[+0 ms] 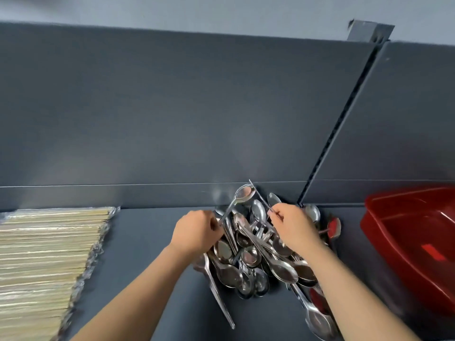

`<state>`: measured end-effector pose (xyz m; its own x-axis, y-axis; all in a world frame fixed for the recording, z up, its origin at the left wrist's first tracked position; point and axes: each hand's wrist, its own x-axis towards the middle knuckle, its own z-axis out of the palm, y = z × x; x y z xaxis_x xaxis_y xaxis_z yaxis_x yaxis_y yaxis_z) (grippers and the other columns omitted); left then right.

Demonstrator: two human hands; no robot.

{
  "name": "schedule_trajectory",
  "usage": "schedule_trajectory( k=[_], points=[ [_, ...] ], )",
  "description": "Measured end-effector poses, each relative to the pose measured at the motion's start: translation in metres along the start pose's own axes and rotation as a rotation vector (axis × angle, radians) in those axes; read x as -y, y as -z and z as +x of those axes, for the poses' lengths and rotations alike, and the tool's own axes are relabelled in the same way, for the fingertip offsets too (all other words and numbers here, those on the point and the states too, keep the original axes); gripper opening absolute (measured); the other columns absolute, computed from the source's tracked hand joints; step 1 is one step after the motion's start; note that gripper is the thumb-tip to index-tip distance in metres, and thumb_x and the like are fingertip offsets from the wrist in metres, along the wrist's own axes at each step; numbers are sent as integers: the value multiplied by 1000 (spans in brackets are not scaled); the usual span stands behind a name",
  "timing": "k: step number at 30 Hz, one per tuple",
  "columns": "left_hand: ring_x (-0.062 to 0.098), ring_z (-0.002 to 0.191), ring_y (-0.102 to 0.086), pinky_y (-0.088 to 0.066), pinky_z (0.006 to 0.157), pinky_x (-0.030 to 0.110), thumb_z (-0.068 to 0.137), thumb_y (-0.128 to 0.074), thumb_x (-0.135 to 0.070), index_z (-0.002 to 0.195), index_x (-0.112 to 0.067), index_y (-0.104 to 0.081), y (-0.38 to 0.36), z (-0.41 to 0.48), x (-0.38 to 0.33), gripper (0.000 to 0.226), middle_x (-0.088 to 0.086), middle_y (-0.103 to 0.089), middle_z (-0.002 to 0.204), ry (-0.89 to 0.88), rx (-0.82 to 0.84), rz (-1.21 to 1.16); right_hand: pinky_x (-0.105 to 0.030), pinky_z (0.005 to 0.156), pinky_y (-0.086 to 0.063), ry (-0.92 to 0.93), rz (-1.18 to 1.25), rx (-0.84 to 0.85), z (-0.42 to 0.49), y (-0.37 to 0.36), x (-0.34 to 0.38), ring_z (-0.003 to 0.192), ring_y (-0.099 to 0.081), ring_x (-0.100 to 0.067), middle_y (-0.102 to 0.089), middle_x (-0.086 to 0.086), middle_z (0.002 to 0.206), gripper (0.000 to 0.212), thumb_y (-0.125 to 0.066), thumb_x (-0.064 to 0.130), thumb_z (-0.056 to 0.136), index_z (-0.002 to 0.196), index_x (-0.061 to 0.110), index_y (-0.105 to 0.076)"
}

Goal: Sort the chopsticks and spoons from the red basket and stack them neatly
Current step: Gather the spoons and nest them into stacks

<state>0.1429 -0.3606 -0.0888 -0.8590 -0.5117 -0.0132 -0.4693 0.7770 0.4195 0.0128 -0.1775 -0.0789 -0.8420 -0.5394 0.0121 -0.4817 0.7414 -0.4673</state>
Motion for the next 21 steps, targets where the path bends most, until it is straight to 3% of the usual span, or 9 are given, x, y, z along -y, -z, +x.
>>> schedule_trajectory(
  k=[3, 6, 9, 11, 15, 19, 21],
  points=[
    [16, 63, -63, -48, 57, 26, 81, -64, -27, 73, -19, -70, 14, -6, 2, 13, -4, -69, 67, 19, -24, -203, -39, 58, -46, 3, 191, 2, 1, 10, 5, 53, -51, -21, -61, -7, 60, 33, -52, 28, 97, 73, 8, -59],
    [2, 46, -52, -40, 48, 14, 85, -64, -24, 67, -21, -67, 21, -23, 0, 19, -9, -62, 54, 2, -8, -447, -24, 47, -37, -54, 487, 39, -3, 15, 19, 44, -42, -9, -51, -6, 54, 34, -58, 35, 92, 70, 9, -63],
    [2, 45, -43, -37, 48, 15, 89, -63, -23, 70, -15, -68, 17, -42, -5, 22, -11, -55, 51, -77, 77, -551, -30, 66, -46, -151, 772, 67, -3, 13, 35, 65, -58, -15, -65, -11, 70, 25, -63, 42, 88, 82, 20, -71],
    [2, 49, -46, -41, 53, 17, 91, -63, -23, 72, -14, -68, 12, -52, -5, 21, -11, -57, 55, -133, 122, -591, -30, 67, -49, -205, 912, 58, -1, 9, 42, 71, -60, -17, -67, -8, 75, 19, -66, 38, 88, 89, 20, -72],
    [1, 52, -46, -39, 55, 15, 91, -62, -24, 70, -24, -64, 6, -67, 1, 21, -13, -58, 58, -185, 147, -641, -22, 55, -48, -205, 779, -192, 2, 8, 39, 62, -59, -12, -65, 7, 70, 16, -72, 36, 79, 81, 21, -68],
    [2, 53, -47, -40, 56, 15, 87, -61, -23, 69, -26, -62, 6, -78, 3, 19, -14, -57, 57, -199, 218, -653, -41, 79, -54, -109, 661, -53, 1, 11, 34, 81, -66, -24, -71, 0, 79, 9, -70, 35, 79, 75, 28, -72],
    [3, 52, -49, -41, 57, 18, 80, -60, -20, 68, -24, -61, 6, -79, -3, 13, -13, -58, 56, -155, 270, -737, -44, 82, -53, -79, 649, 12, 0, 13, 35, 86, -66, -29, -71, -5, 83, 9, -67, 39, 79, 76, 32, -73]
  ],
)
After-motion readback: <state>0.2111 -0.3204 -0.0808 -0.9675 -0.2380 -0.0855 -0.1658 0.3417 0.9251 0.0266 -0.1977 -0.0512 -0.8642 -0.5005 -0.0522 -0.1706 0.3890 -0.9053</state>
